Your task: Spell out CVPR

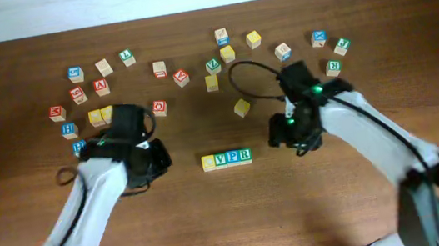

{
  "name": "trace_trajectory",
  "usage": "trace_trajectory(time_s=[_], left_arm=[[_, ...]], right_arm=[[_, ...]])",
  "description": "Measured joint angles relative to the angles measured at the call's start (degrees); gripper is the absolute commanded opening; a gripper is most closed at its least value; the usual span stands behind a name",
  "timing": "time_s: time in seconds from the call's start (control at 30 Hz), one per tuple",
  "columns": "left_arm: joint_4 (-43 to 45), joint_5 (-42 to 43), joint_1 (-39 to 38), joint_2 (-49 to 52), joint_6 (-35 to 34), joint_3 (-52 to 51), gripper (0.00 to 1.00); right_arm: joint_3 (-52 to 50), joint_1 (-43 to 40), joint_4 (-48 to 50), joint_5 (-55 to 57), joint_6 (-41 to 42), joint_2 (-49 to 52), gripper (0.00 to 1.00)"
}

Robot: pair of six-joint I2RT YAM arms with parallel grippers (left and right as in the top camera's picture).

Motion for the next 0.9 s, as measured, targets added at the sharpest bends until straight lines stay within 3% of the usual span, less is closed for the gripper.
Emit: trace_trajectory(time_s=[0.03, 0.2, 0.37, 0.47, 0.53, 0.9], left_arm=[[-3.04, -0.17, 0.72, -7.1, 0.15, 0.09, 0.99], [-15.45, -0.39, 1.01, -20.98, 0.37, 0.35, 1.0], [-21.81, -0.39, 1.01, -36.37, 0.07, -0.11, 0.99], [-22.71, -0.35, 1.01, -49.16, -1.73, -4.13, 0.99], [-22.45, -0.37, 1.01, -52.0, -2.25, -5.29, 0.99], [-22.47, -0.37, 1.01, -53.05, -2.51, -5.81, 0.99]], right_arm=[[0.55, -0.35, -3.3, 0.35, 0.09, -6.91, 0.98], [0.83, 5.29, -20.04, 5.57, 0.22, -34.62, 0.98], [-1.86, 12.52, -23.19, 8.11, 4.31, -56.41, 0.98], [-5.68, 12.59, -25.94, 8.39, 5.38, -61.59, 0.98], [-6.56, 12.59, -26.05, 8.57, 5.57, -61.66, 0.98], [-6.88, 12.59, -26.21, 8.59, 5.55, -61.66, 0.98]])
